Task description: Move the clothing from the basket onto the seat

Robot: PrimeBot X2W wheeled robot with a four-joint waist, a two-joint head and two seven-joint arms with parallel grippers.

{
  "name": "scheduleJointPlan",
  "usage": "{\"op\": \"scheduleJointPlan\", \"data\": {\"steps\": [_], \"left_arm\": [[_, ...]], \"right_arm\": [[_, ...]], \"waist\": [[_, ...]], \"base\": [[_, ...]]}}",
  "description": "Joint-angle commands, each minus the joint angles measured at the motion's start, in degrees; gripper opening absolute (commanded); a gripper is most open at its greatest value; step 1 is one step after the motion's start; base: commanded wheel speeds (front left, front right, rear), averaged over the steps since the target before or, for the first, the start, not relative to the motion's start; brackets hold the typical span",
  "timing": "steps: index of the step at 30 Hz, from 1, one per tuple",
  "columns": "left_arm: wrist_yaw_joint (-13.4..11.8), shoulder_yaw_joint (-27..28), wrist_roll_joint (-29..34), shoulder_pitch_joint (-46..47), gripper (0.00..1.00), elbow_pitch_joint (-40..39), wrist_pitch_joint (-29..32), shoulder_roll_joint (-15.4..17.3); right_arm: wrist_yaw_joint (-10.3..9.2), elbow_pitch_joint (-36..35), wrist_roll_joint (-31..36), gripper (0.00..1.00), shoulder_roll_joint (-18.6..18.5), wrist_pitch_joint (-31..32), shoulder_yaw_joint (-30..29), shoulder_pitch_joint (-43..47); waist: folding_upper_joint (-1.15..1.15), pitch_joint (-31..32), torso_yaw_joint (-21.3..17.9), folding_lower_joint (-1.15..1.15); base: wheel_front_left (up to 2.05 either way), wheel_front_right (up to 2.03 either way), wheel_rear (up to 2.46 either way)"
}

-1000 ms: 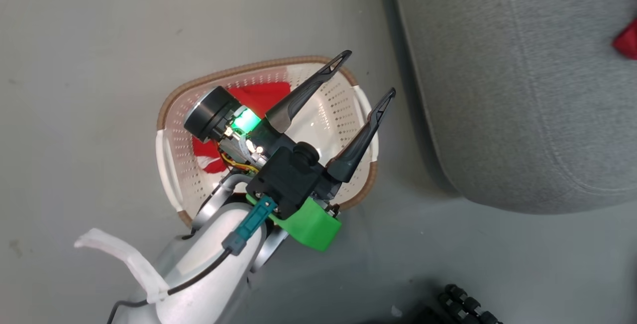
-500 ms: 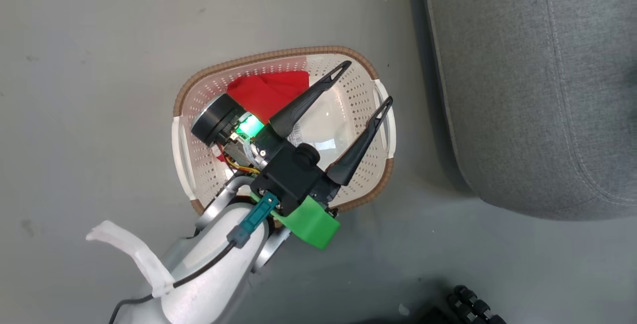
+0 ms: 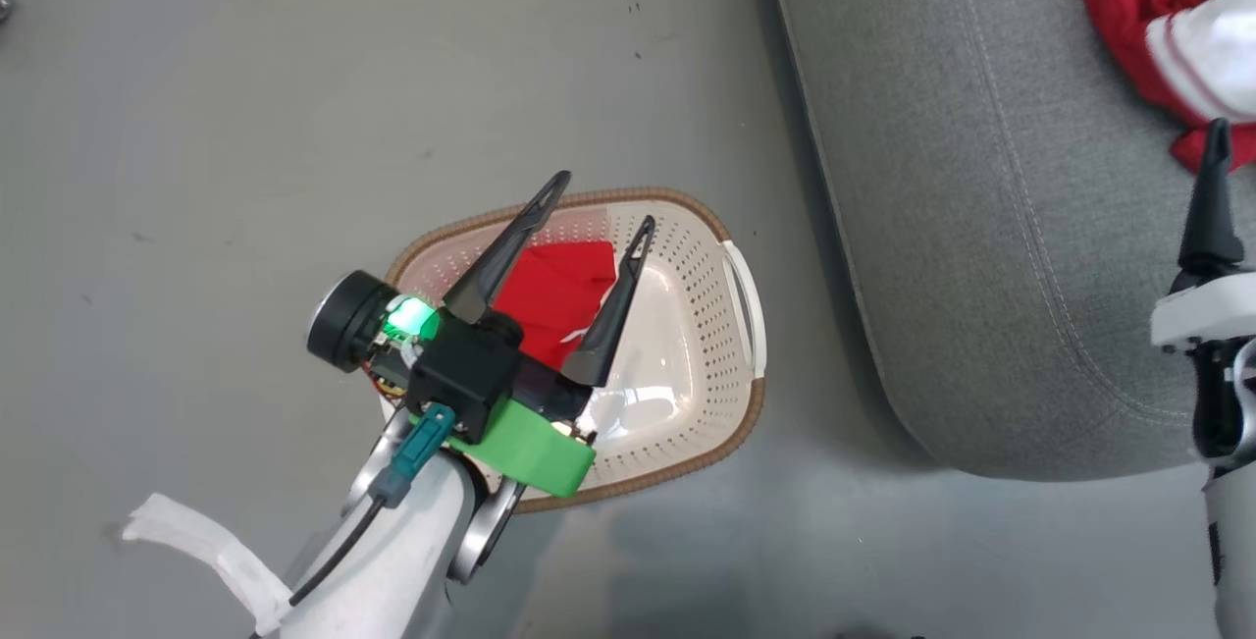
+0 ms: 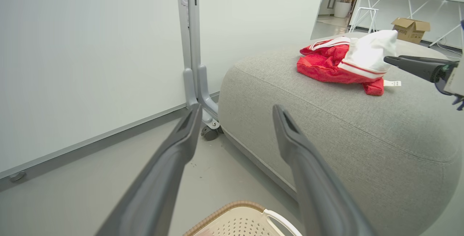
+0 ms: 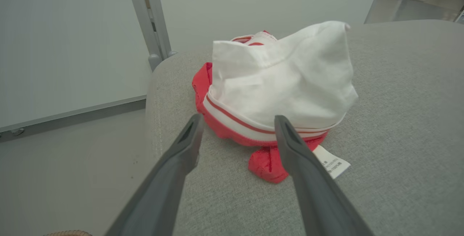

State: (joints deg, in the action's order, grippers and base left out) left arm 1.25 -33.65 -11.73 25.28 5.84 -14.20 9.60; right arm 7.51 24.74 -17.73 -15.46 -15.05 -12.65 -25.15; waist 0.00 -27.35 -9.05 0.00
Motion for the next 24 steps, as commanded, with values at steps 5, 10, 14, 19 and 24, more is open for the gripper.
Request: {"op": "scheduleJointPlan", "data": {"steps": [5,10,14,19,24], "left_arm": [[-3.07,3.84,-1.77,-3.74,1.00,0.57,-0.91,0.41],[-5.32,8.71,-2.77,-6.81,1.00,-0.75,-1.02,0.81],[-6.33,13.53,-3.26,-10.21,1.00,-2.01,-0.93,0.98],[-6.85,18.80,-3.16,-14.63,1.00,-2.65,-0.94,0.33],[-6.30,22.64,-2.23,-19.34,1.00,-2.25,-0.94,-0.35]], "right_arm": [[-0.04,-8.89,3.88,1.00,4.89,-0.17,1.64,6.92],[-0.04,-14.39,6.74,1.00,7.54,-0.16,3.22,11.77],[-0.04,-17.74,7.95,1.00,8.48,0.64,4.78,15.00],[-0.04,-21.48,9.35,1.00,9.26,2.14,5.82,18.49],[-0.04,-23.89,10.29,1.00,10.25,4.24,6.65,22.11]], "waist": [[0.00,7.32,3.56,0.00],[0.00,9.94,5.82,0.00],[0.00,11.95,7.76,0.00],[0.00,14.70,9.94,0.00],[0.00,17.58,11.05,0.00]], "base": [[0.00,0.00,0.00],[0.00,0.00,0.00],[0.00,0.00,0.00],[0.00,0.00,0.00],[0.00,0.00,0.00]]}}
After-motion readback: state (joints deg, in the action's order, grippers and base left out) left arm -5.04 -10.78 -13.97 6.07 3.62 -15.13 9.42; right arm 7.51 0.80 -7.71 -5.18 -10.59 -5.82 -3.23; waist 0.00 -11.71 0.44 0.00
